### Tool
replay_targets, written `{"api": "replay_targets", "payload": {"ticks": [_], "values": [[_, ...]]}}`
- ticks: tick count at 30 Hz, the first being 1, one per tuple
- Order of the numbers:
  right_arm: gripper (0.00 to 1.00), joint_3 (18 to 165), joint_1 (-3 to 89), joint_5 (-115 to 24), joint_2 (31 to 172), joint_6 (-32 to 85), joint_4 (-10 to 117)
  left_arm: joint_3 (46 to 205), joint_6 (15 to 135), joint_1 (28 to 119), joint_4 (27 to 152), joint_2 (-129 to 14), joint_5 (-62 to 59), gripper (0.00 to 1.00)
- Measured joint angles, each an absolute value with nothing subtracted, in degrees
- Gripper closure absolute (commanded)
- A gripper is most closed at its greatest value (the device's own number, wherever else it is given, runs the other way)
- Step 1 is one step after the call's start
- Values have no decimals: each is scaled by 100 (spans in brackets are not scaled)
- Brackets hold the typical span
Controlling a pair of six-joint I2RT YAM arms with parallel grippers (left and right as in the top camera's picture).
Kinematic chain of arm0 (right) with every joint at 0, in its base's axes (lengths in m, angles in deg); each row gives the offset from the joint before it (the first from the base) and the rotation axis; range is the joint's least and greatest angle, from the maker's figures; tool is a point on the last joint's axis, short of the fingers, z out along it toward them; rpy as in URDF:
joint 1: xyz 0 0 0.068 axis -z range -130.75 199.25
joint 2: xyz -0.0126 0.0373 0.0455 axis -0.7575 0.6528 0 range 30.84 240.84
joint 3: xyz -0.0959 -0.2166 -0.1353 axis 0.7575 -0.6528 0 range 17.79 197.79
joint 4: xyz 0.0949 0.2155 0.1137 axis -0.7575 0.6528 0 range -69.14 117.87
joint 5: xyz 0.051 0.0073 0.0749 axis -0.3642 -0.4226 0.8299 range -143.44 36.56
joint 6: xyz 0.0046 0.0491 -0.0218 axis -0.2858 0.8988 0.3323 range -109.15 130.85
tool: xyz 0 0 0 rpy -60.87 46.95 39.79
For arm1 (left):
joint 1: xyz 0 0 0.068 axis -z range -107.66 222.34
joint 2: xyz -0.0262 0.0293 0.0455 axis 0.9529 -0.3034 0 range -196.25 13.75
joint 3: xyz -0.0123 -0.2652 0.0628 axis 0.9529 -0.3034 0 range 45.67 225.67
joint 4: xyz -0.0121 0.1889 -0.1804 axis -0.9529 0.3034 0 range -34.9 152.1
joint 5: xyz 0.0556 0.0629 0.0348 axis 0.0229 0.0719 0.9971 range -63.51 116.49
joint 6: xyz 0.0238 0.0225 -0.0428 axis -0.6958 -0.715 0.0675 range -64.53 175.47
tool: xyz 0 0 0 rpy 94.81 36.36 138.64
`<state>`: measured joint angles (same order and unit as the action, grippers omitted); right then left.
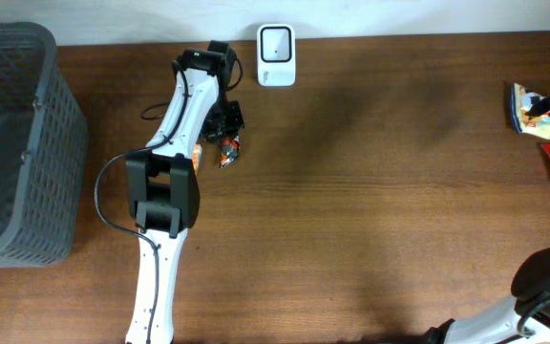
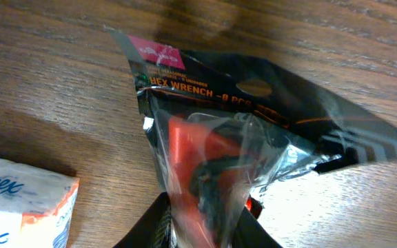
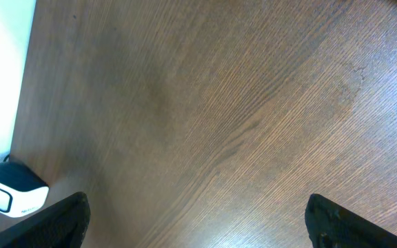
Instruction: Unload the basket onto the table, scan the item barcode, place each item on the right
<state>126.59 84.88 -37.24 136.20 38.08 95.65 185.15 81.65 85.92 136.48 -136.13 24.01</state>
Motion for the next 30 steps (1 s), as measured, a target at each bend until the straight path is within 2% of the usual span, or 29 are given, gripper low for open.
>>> {"api": "replay_targets", "payload": {"ticks": [1,2,3,9,12,19,21,25,30], "values": [[1,12659,8488,-3724,13620,3808,9565,18417,8165,8607,13565,-13570,2416,94],[1,12659,8488,-3724,13620,3808,9565,18325,8154,8625,13484,-13530,2460,99],[1,12659,8488,-3724,13620,3808,9567,18244,8162,8649,13438,-13476,2517,100],[1,12659,8488,-3724,13620,3810,9565,18436,8068,8749,13506,-13443,2543,100],[1,12659,8488,-3724,13620,3808,9569,19385,7771,8782,13327,-13456,2543,100],[1,12659,8488,-3724,13622,3805,9563,19916,6965,9077,11130,-13456,2593,98],[1,12659,8488,-3724,13622,3810,9565,19916,6556,9344,10560,-13454,3105,96],[1,12659,8488,-3724,13622,3808,9567,19916,6355,9630,9895,-13454,3887,98],[1,12659,8488,-3724,13622,3810,9565,19728,6283,9628,9314,-13456,4506,94]]}}
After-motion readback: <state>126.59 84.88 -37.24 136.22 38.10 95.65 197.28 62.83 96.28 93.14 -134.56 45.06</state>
